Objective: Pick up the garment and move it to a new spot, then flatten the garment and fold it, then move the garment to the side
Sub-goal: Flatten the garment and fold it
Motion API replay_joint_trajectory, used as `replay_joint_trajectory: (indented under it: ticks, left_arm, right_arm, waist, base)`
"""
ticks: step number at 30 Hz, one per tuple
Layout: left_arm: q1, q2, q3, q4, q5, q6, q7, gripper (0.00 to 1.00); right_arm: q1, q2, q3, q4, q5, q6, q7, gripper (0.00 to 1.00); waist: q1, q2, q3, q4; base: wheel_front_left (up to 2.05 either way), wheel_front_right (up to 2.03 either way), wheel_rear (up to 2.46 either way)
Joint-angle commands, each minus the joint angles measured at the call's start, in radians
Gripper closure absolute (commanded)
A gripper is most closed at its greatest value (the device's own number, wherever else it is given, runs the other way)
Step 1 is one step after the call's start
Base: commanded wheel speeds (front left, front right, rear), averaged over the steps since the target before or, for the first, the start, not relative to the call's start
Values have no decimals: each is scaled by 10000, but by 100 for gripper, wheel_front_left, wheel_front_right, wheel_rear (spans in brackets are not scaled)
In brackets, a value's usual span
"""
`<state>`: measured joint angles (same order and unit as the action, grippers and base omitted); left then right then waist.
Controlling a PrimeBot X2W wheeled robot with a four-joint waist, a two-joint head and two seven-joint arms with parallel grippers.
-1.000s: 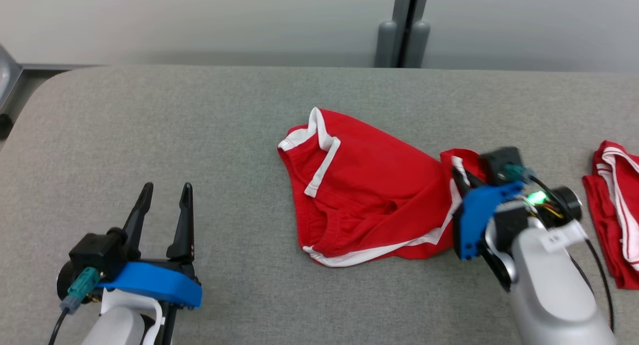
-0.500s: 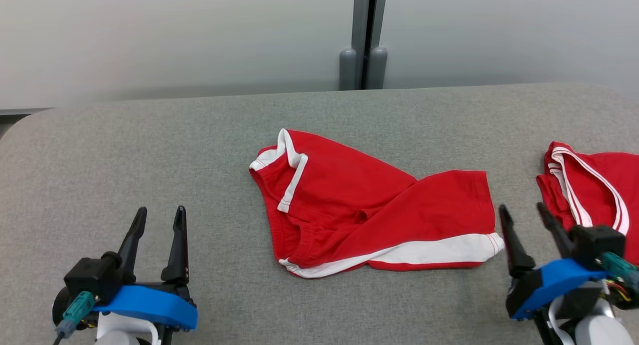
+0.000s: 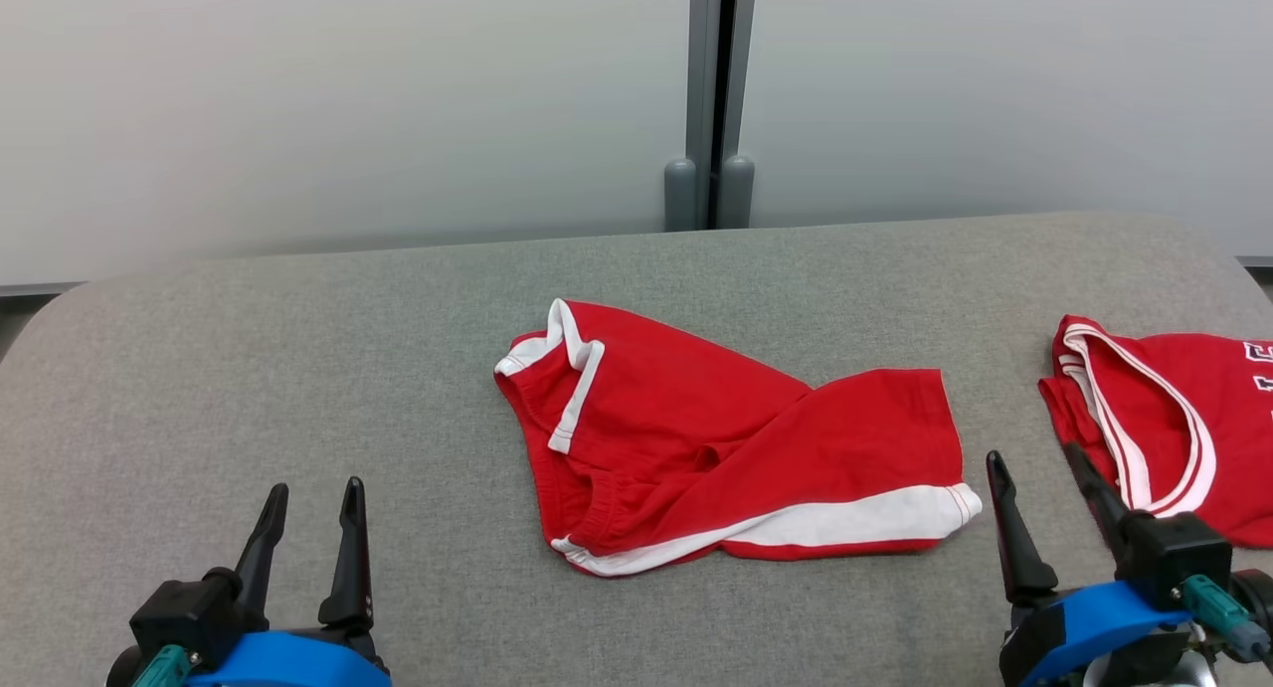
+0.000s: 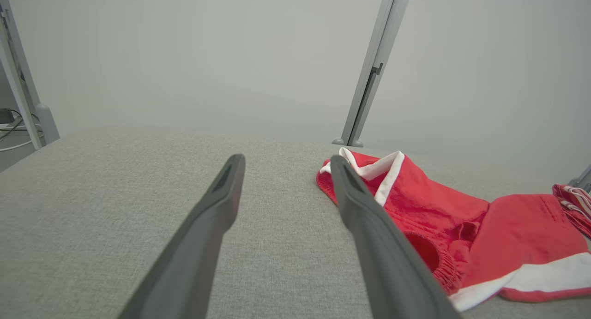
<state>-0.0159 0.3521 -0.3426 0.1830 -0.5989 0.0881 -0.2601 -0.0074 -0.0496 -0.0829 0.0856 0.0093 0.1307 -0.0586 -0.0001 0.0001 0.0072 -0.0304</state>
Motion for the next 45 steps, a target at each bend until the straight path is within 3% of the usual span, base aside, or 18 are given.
replay_joint_trajectory:
  ticks: [1, 27, 34, 40, 45]
  left_arm:
    - [122, 51, -1, -61, -48, 60, -51, 0]
    - [67, 101, -425, -397, 79, 165, 265, 0]
    - [-553, -90, -1481, 24, 484, -505, 839, 0]
    - [-1187, -305, -2586, 1093, 727, -1536, 1451, 0]
    - [-1792, -359, -3041, 1974, 927, -1852, 1471, 0]
  right_arm:
    - [180, -16, 50, 95, -76, 3, -11, 0]
    - [-19, -17, 199, 229, 420, 3, -58, 0]
    - [-207, -17, 375, 335, 478, 3, -59, 0]
    - [-479, -17, 610, 545, 539, 3, -169, 0]
    - [-677, -17, 701, 728, 575, 3, -290, 0]
  waist:
    - [1, -1, -49, -14]
    - [1, -1, 123, -83]
    - [1, -1, 446, -180]
    - [1, -1, 748, -408]
    - [1, -1, 978, -594]
  base:
    - [0, 0, 0]
    - [0, 0, 0]
    - [0, 0, 0]
    - [0, 0, 0]
    - [0, 0, 0]
